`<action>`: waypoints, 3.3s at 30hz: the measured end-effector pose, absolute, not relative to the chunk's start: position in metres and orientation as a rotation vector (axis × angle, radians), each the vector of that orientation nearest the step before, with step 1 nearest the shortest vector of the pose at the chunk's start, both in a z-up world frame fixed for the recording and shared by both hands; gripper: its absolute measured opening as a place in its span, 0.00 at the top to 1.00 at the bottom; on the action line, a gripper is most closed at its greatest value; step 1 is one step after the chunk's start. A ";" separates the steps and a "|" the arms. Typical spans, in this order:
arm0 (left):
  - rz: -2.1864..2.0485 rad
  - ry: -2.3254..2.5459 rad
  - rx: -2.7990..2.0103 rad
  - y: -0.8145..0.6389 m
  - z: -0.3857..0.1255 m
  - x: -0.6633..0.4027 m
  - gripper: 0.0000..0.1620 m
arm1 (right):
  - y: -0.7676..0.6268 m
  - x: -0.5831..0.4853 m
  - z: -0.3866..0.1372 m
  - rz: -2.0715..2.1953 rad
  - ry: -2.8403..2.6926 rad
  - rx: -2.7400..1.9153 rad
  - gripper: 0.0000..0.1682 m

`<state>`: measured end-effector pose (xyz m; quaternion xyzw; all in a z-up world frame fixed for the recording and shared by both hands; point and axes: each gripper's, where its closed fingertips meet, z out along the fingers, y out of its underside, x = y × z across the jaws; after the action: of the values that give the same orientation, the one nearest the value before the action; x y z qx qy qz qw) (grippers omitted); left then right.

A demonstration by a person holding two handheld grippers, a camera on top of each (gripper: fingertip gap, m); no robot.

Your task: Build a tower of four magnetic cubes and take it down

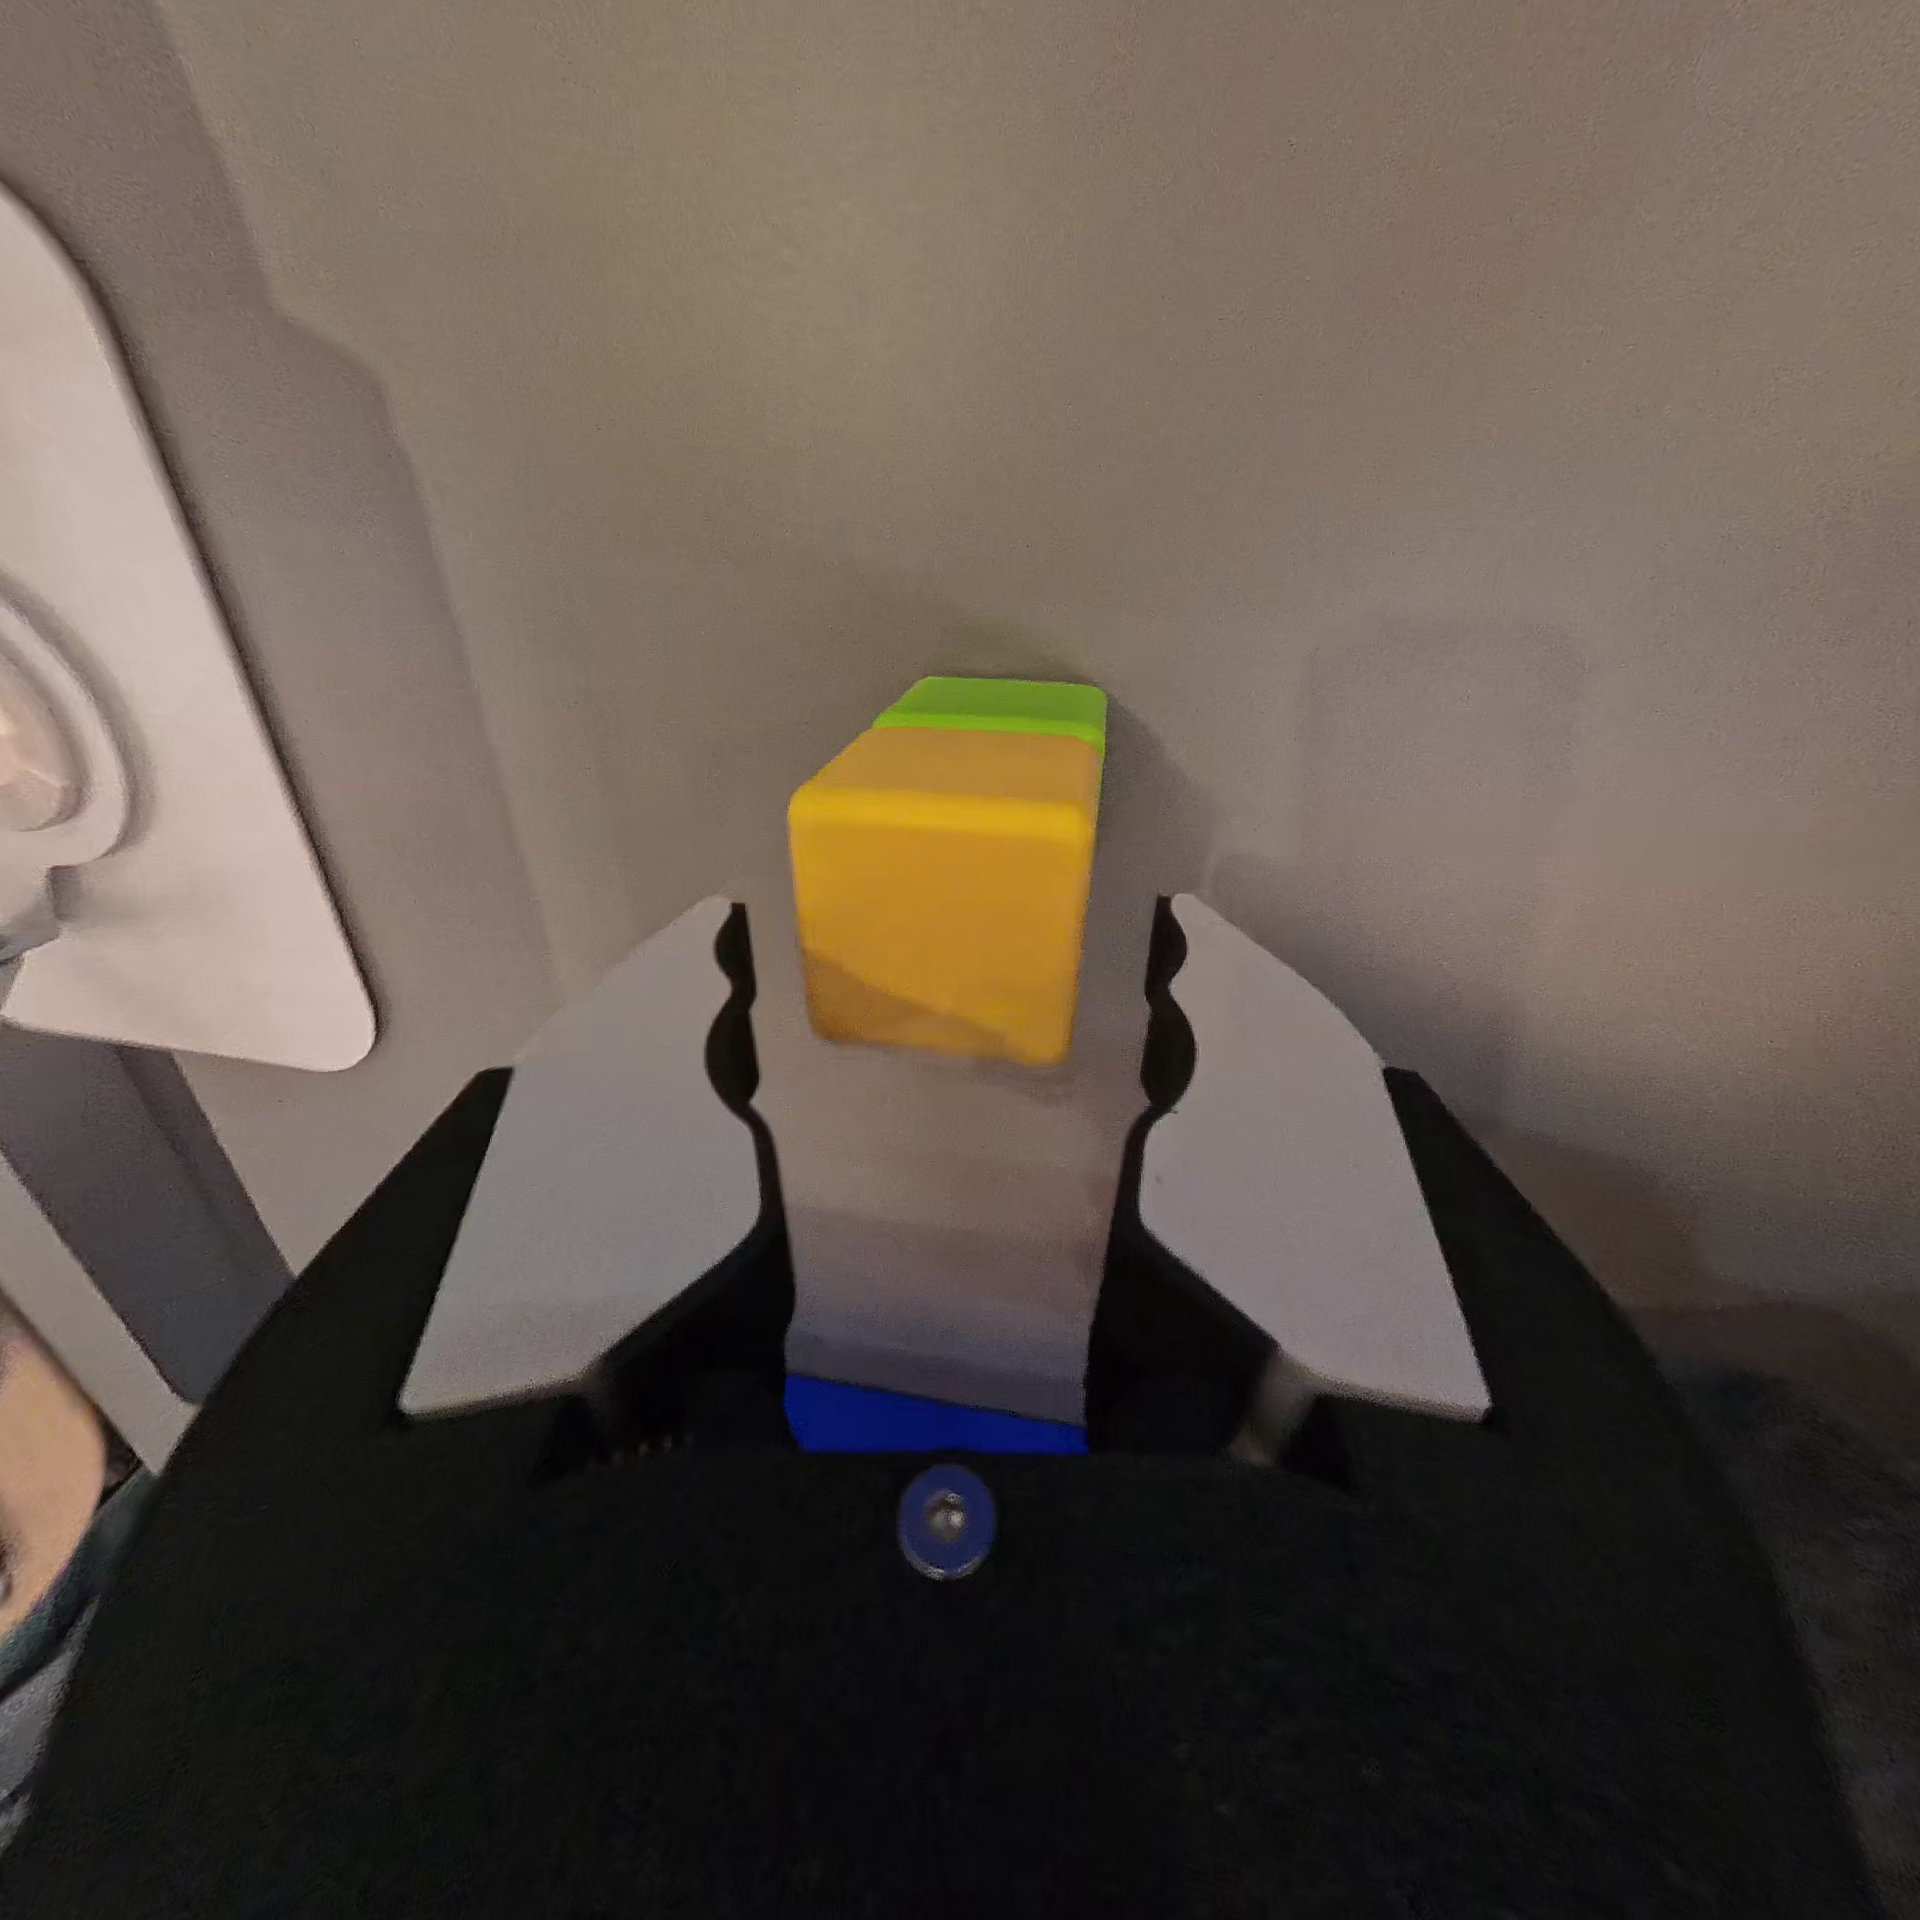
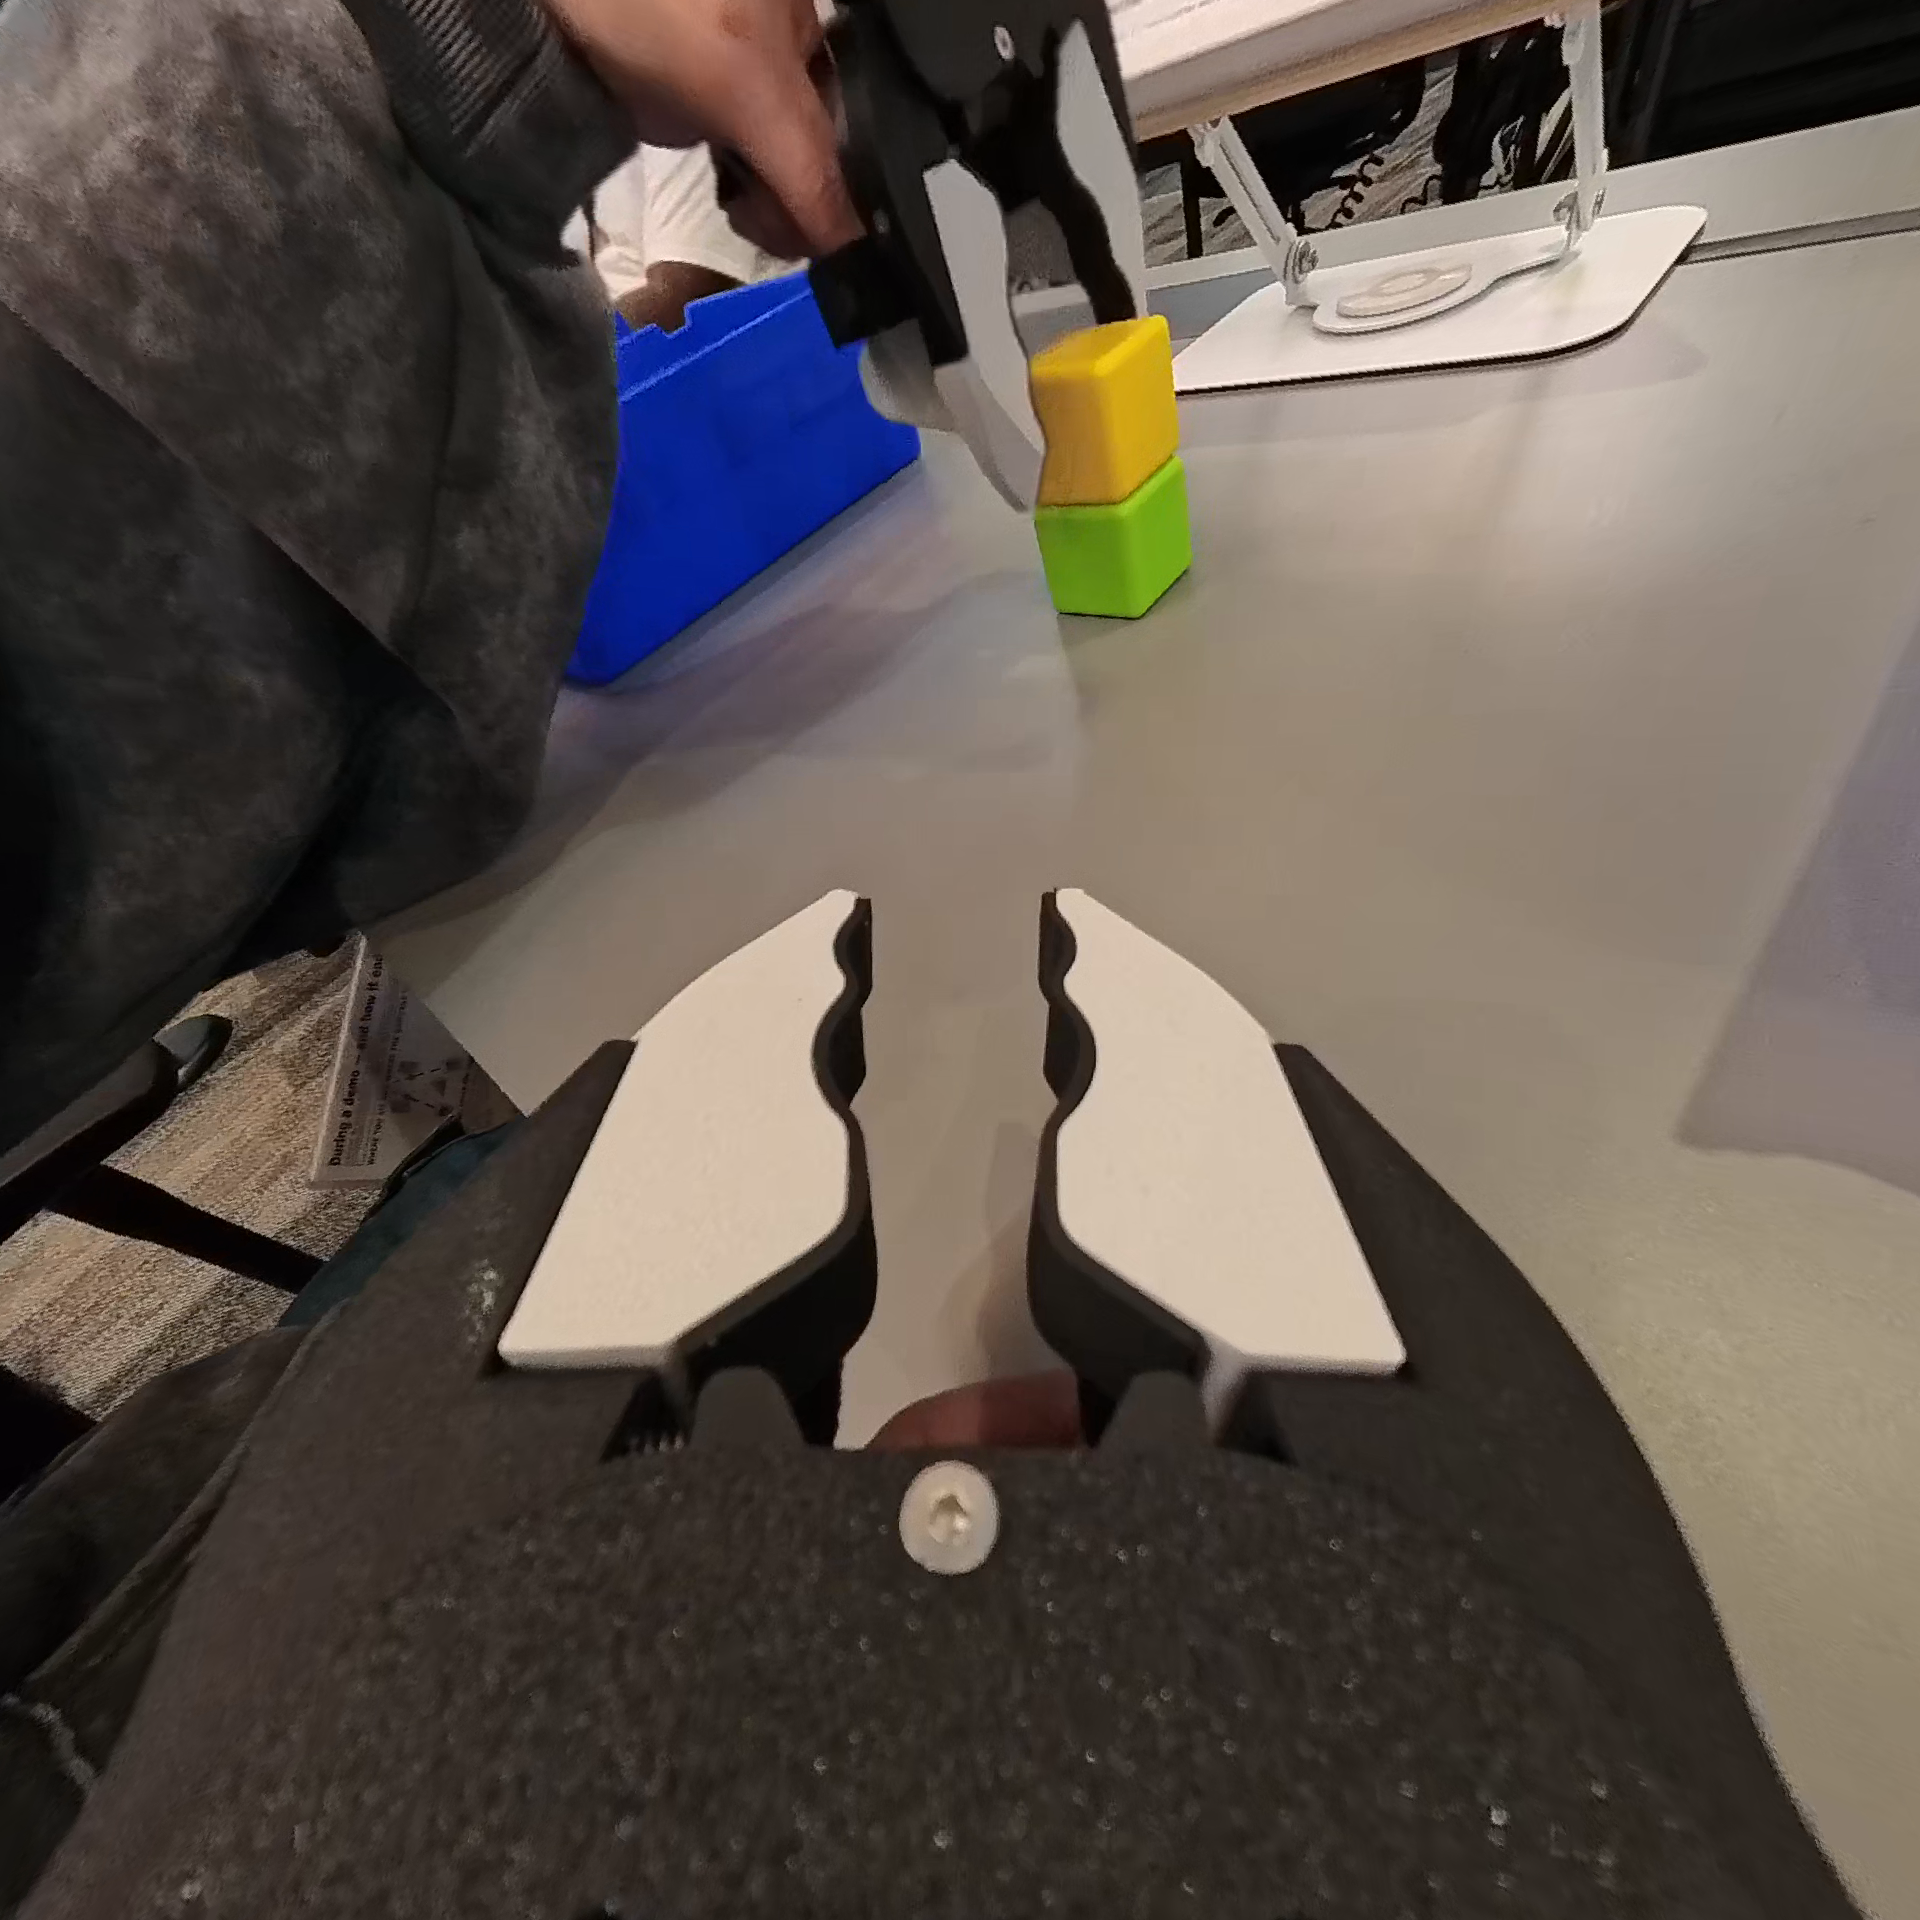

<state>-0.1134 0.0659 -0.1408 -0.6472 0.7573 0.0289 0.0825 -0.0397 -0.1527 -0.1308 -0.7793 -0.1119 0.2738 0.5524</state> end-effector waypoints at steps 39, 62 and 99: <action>-0.110 0.085 -2.175 0.074 -0.038 -0.404 0.51 | -0.149 -0.046 -0.134 0.663 -0.278 -1.879 0.81; -0.019 -0.049 -2.934 0.219 -0.180 -0.411 0.70 | -0.152 -0.044 -0.133 0.694 -0.261 -1.867 0.81; -0.267 2.332 -1.853 0.066 -0.076 -0.110 0.70 | -0.152 -0.046 -0.133 0.675 -0.280 -1.864 0.83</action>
<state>-0.1102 0.0656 -0.0755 -0.6180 0.7775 -0.0891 0.0754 -0.0462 -0.1520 -0.1330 -0.7840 -0.1178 0.2839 0.5393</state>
